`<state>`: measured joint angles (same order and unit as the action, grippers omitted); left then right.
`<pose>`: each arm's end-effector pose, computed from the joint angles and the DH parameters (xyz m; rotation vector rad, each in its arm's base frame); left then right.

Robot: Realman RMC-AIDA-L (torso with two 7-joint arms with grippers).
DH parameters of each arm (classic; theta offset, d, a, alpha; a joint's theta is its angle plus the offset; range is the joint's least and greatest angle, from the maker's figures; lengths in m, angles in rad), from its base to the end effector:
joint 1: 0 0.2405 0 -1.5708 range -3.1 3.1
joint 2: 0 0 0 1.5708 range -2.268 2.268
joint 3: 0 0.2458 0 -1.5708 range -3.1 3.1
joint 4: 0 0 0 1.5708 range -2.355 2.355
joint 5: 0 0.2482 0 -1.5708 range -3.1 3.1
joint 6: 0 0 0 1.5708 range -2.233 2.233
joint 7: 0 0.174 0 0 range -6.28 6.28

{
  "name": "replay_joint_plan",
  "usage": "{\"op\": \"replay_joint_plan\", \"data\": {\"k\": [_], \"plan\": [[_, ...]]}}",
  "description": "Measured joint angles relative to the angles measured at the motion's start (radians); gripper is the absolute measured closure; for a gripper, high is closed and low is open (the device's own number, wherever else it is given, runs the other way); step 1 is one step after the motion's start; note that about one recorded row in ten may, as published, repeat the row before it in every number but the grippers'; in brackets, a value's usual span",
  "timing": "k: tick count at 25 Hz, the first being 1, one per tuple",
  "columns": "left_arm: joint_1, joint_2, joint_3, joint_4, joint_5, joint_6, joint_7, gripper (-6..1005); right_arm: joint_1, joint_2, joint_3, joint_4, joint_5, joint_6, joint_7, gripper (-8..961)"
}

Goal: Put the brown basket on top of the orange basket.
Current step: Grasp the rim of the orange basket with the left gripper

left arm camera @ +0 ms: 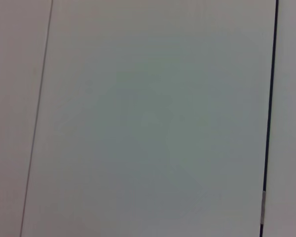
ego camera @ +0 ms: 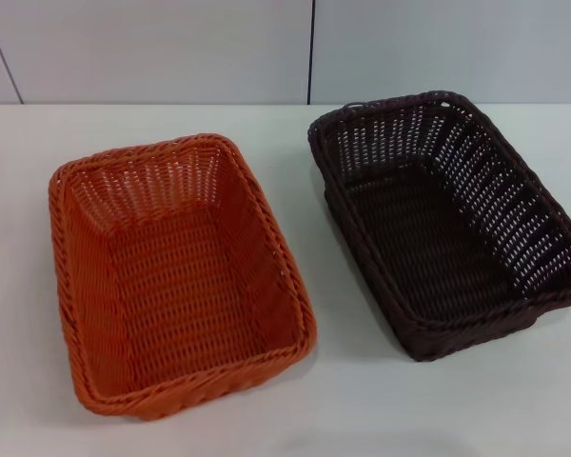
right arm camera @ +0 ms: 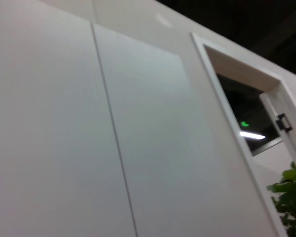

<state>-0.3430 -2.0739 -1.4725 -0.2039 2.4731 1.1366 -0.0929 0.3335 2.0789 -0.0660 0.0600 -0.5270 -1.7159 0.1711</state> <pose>-0.4121 0.3543 0.0516 -1.1231 -0.6477 -0.6103 0.4223 0.2472 0.1211 -0.6039 0.3717 0.6885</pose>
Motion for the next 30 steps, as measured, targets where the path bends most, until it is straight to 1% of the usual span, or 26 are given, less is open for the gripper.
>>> {"op": "replay_joint_plan", "data": {"k": [3, 5, 12, 15, 18, 19, 20, 21, 22, 23, 24, 26, 27, 28, 29, 30], "plan": [[-0.001, -0.002, 0.000, -0.004, 0.001, 0.000, -0.005, 165, -0.002, -0.001, 0.005, -0.021, -0.004, 0.030, 0.026, 165], [0.000, -0.002, 0.001, -0.012, 0.006, 0.004, -0.006, 166, 0.002, -0.001, 0.036, -0.025, 0.014, 0.048, 0.050, 165], [0.000, -0.003, 0.022, -0.015, 0.007, 0.000, -0.006, 166, 0.013, 0.001, 0.102, -0.019, 0.020, 0.040, 0.050, 164], [-0.010, 0.007, 0.083, -0.014, 0.008, -0.008, 0.004, 165, 0.013, 0.001, 0.094, -0.018, 0.006, 0.026, 0.053, 164], [-0.010, 0.007, 0.083, -0.014, 0.008, -0.008, 0.004, 165, 0.015, 0.001, 0.093, -0.021, -0.012, 0.022, 0.052, 164], [-0.021, 0.017, 0.098, -0.017, 0.008, -0.036, 0.003, 165, 0.015, 0.001, 0.092, -0.023, -0.026, 0.018, 0.052, 164], [-0.021, 0.017, 0.098, -0.017, 0.008, -0.036, 0.003, 165, 0.015, 0.000, 0.091, -0.024, -0.039, 0.015, 0.052, 165], [-0.035, 0.054, 0.108, -0.085, 0.032, -0.170, 0.011, 165, 0.013, 0.000, 0.091, -0.024, -0.055, 0.011, 0.052, 165], [-0.029, 0.073, 0.098, -0.152, 0.065, -0.246, 0.050, 165, 0.009, -0.001, 0.090, -0.025, -0.078, 0.006, 0.054, 165], [-0.029, 0.073, 0.098, -0.152, 0.065, -0.246, 0.050, 165, 0.009, -0.001, 0.090, -0.025, -0.078, 0.006, 0.054, 165], [-0.021, 0.094, 0.090, -0.242, 0.092, -0.343, 0.087, 165, 0.008, -0.001, 0.090, -0.025, -0.084, 0.005, 0.054, 165], [-0.003, 0.118, 0.083, -0.347, 0.115, -0.462, 0.095, 165, 0.003, 0.000, 0.090, -0.024, -0.091, 0.004, 0.054, 165], [0.017, 0.136, 0.070, -0.435, 0.137, -0.561, 0.097, 165, 0.001, 0.000, 0.090, -0.023, -0.092, 0.003, 0.054, 165], [0.038, 0.151, 0.045, -0.548, 0.168, -0.668, 0.097, 165, -0.001, 0.000, 0.090, -0.021, -0.093, 0.003, 0.055, 165], [0.054, 0.154, 0.021, -0.614, 0.198, -0.743, 0.098, 165, -0.003, 0.000, 0.091, -0.020, -0.093, 0.003, 0.055, 165], [0.083, 0.154, -0.046, -0.783, 0.275, -0.931, 0.099, 164, -0.004, 0.000, 0.091, -0.019, -0.094, 0.003, 0.055, 165]]}}
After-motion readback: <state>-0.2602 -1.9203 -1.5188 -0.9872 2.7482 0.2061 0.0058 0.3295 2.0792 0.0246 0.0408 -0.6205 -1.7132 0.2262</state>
